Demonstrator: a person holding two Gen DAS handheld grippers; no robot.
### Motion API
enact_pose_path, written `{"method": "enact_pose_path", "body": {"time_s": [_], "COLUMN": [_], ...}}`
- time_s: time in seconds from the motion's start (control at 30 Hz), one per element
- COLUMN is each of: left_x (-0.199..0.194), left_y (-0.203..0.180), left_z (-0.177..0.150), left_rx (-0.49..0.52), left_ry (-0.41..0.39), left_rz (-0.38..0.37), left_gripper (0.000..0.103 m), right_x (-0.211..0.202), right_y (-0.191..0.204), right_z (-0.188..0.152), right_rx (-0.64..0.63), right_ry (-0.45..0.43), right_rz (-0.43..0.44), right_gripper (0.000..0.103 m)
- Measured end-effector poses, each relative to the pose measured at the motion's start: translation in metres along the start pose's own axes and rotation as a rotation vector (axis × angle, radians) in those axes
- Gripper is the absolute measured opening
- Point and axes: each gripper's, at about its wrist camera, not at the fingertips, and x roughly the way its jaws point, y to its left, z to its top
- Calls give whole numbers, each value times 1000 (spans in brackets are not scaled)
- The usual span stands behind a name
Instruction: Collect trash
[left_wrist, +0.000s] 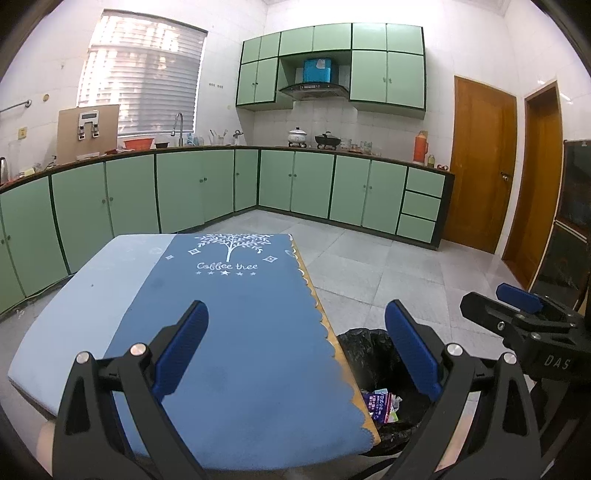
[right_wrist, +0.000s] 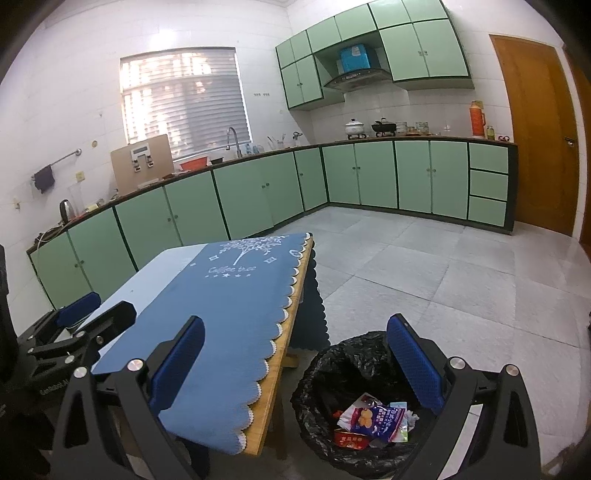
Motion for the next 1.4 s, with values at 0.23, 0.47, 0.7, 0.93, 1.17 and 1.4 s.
{"method": "enact_pose_path", "body": {"time_s": [0.23, 0.47, 0.7, 0.93, 1.17, 1.4], "left_x": [-3, -5, -4, -3, -3, -3], "left_y": [2, 3, 5, 5, 5, 6], "left_z": [-3, -4, -5, -3, -3, -3], "left_rx": [-1, -4, -3, -5, -5, -5], "left_ry": [-8, -11, -5, -7, -6, -6], "left_rz": [3, 7, 9, 11, 11, 13], "left_gripper": [94, 94, 94, 94, 94, 94], "right_x": [-1, 0, 1, 1, 1, 1], "right_y": [2, 4, 5, 5, 5, 5], "right_z": [-1, -2, -2, -2, -1, -1], "right_rx": [-2, -3, -3, -3, -4, -3], "right_ry": [-4, -9, -10, -10, -9, -9], "right_rz": [5, 7, 8, 8, 7, 7], "right_gripper": [97, 97, 97, 97, 97, 97]}}
